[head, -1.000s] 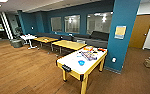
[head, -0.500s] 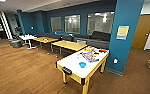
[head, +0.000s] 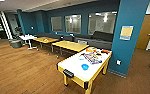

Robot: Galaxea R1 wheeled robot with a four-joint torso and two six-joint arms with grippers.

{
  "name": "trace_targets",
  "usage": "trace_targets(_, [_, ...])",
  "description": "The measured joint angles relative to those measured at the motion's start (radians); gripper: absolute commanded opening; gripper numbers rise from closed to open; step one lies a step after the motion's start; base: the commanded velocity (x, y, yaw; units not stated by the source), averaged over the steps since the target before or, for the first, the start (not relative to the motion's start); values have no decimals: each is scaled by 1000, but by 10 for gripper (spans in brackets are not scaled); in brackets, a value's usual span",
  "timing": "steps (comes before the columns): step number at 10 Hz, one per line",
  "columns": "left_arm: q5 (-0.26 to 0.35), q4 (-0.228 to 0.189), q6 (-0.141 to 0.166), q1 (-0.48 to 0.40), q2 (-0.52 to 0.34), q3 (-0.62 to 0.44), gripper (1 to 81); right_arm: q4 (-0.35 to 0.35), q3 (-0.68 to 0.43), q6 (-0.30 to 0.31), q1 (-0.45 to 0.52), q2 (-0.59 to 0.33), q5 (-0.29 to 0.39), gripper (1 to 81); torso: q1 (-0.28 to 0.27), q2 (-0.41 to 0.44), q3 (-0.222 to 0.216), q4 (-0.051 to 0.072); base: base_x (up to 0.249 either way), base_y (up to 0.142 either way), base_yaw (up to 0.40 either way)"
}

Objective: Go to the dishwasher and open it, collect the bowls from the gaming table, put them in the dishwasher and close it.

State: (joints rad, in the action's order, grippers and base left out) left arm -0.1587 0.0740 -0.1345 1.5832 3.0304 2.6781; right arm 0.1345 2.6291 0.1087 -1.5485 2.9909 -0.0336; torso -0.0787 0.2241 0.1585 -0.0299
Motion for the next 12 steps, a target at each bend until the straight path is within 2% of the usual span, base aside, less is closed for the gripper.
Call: trace_targets(12, [0, 0, 0, -3, 2, 0, 811, 0, 0, 0, 0, 3, 0, 811, 0, 0, 0, 0, 132, 86, 0])
